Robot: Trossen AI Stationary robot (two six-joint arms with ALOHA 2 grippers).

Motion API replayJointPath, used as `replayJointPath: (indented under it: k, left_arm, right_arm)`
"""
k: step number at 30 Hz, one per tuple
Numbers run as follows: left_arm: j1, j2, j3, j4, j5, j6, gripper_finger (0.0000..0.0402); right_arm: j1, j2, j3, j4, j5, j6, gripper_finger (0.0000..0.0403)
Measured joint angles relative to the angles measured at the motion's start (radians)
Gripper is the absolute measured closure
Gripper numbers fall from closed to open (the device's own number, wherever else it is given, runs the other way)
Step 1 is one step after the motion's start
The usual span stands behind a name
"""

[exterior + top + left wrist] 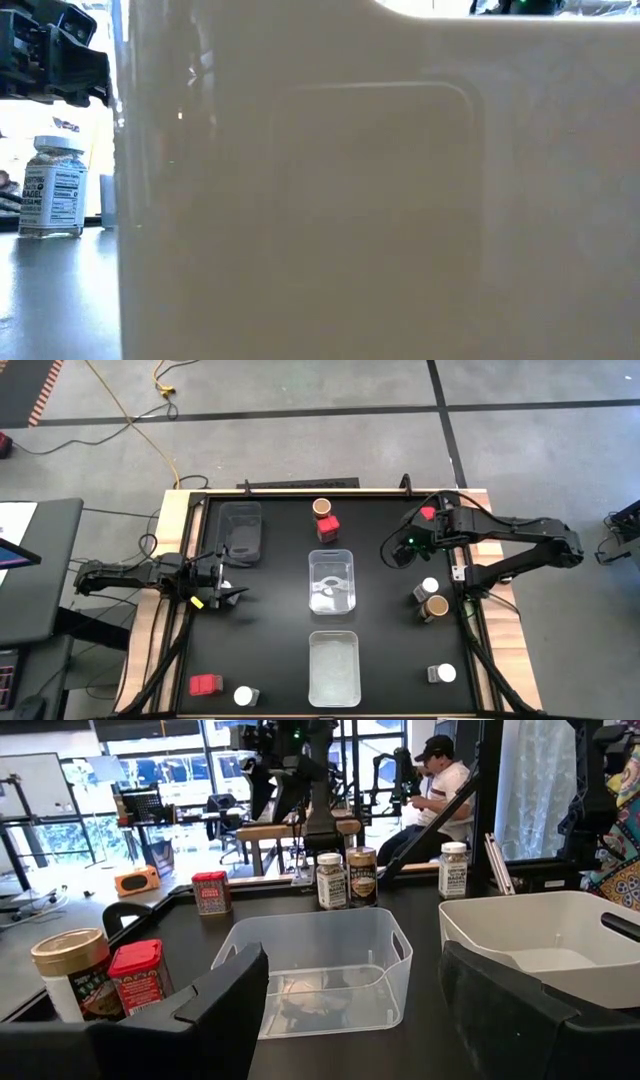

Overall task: Sort spices by type
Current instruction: Put the white seasoning bottle into the white bin

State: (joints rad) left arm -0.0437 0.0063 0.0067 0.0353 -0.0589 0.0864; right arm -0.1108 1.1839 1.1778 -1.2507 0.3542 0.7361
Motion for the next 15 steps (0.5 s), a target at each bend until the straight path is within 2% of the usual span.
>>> replayJointPath:
  k: [3, 6, 15]
  left_arm:
    - [0.000, 0.000, 0.000, 0.000, 0.000, 0.000, 0.0120]
    - [0.000, 0.000, 0.000, 0.000, 0.000, 0.000, 0.0120]
    - [0.000, 0.000, 0.000, 0.000, 0.000, 0.000, 0.0120]
  right_arm:
    - [0.000, 0.000, 0.000, 0.000, -0.004, 0.000, 0.0009]
    - [0.000, 0.000, 0.000, 0.000, -0.055, 0.001, 0.0005]
    - [0.005, 0.000, -0.106, -0.052, -0.150, 0.142, 0.0007]
